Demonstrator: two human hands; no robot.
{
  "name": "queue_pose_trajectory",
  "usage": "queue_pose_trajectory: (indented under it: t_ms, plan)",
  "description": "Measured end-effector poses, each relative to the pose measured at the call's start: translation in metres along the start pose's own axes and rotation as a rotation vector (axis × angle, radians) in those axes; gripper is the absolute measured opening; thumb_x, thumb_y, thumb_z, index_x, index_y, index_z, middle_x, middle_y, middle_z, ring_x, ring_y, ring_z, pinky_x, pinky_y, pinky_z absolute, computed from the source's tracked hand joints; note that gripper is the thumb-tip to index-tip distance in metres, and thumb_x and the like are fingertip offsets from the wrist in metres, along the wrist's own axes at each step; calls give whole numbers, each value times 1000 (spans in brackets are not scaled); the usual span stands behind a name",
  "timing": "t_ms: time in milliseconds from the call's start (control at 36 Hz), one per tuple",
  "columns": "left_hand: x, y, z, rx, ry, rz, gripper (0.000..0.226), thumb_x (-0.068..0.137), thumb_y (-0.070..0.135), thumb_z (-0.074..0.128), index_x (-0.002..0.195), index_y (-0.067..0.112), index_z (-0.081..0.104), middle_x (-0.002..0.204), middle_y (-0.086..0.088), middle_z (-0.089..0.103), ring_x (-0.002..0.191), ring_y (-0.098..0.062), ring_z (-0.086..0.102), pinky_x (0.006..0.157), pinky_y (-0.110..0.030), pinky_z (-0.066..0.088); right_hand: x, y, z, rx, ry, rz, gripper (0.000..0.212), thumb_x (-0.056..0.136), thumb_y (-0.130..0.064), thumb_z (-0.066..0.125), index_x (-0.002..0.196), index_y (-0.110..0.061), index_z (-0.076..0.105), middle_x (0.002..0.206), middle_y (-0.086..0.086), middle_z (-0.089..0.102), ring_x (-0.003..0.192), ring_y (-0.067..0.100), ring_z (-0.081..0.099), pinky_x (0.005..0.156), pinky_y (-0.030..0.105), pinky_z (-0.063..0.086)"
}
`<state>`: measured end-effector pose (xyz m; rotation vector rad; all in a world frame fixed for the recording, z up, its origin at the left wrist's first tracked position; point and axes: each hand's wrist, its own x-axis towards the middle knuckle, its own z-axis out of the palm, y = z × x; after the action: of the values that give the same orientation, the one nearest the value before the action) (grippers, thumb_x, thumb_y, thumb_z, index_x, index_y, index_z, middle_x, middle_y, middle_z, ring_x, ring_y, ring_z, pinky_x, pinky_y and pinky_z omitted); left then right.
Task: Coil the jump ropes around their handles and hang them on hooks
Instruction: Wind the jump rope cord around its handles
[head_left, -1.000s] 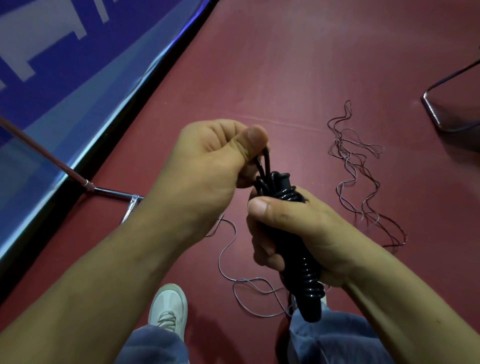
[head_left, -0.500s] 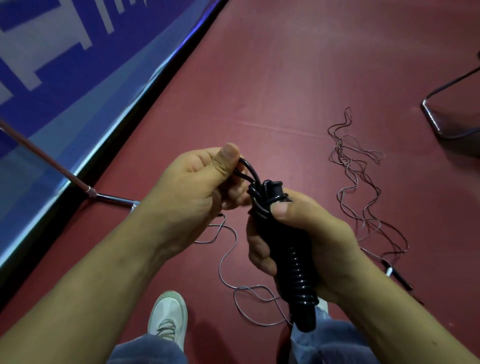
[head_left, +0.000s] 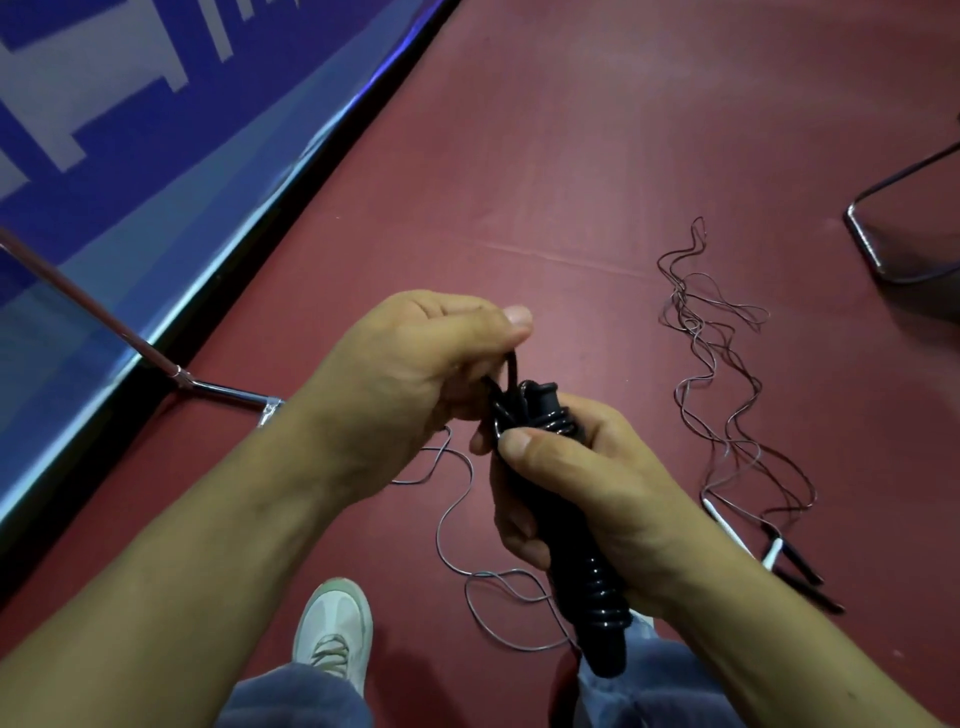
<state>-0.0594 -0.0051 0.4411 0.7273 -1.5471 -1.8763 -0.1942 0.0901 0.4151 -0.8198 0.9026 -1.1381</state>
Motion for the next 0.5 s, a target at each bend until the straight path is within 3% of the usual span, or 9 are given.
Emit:
queue_pose_trajectory:
  t_ms: [83,278,417,500]
  plan:
    - [2,-2,6,-156,124,-100,39,84,20,62,55,14,37,61,-9,32,43,-19,34,42,-24,36,3,3,4,-1,43,-4,25,81,-16,66,88,4,54,48,11,44,36,19,40,43,24,36]
    - [14,-5,-4,-291,308,-231,50,92,16,58,47,21,37,51,1,26,65,-24,10,48,-28,27,7,9,12,-28,106,6,14,85,-22,61,82,-9,60,47,12,44,37,21,42,45,25,36]
    - [13,-8,-11,-327,345,-240,52,93,16,57,47,21,35,44,4,26,48,-15,18,46,-26,25,6,12,16,-43,149,-13,17,86,-25,62,77,-10,60,47,14,44,38,22,41,44,27,37]
    - [11,-9,-15,-350,350,-229,53,94,16,56,46,22,36,45,5,24,48,-15,15,48,-28,22,7,12,18,-64,173,-30,19,85,-25,63,77,-9,60,47,15,45,37,22,41,44,29,37]
